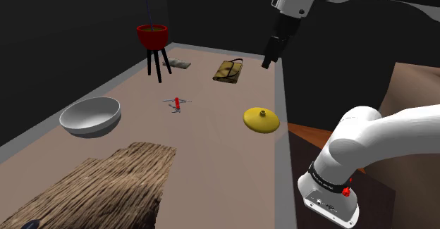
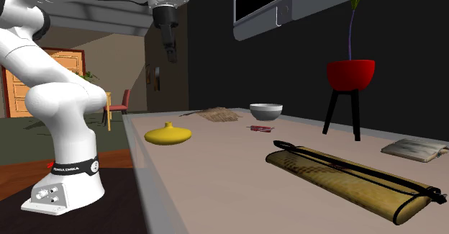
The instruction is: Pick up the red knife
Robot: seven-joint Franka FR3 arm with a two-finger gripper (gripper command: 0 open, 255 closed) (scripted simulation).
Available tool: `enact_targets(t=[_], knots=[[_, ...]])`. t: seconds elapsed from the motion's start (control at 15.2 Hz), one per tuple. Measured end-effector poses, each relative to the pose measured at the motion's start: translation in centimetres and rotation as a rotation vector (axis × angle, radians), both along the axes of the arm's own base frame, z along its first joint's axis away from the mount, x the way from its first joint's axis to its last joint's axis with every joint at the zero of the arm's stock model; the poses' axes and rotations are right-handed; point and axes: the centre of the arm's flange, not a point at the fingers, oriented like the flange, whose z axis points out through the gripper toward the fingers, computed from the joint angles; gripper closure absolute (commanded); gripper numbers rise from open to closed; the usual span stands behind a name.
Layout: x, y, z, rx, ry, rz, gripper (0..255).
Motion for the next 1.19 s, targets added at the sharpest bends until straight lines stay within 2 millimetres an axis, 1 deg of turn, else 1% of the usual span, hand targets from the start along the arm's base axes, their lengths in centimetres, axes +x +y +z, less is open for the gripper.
enact_targets(t=[0.07, 0.2, 0.46, 0.86, 0.92, 0.99, 1.19], knots=[[0.0, 0.0, 0.0, 0.000, 0.000, 0.000, 0], [1.2, 0.6, -1.0, 0.002, 0.001, 0.002, 0], [5.1, 2.6, -3.5, 0.006, -0.001, 0.008, 0], [11.3, 5.5, -7.3, 0.015, -0.005, 0.017, 0], [12.0, 6.1, -7.9, 0.016, -0.006, 0.018, 0], [13.2, 6.7, -8.4, 0.018, -0.007, 0.020, 0], [16.2, 7.9, -10.4, 0.021, -0.008, 0.024, 0]])
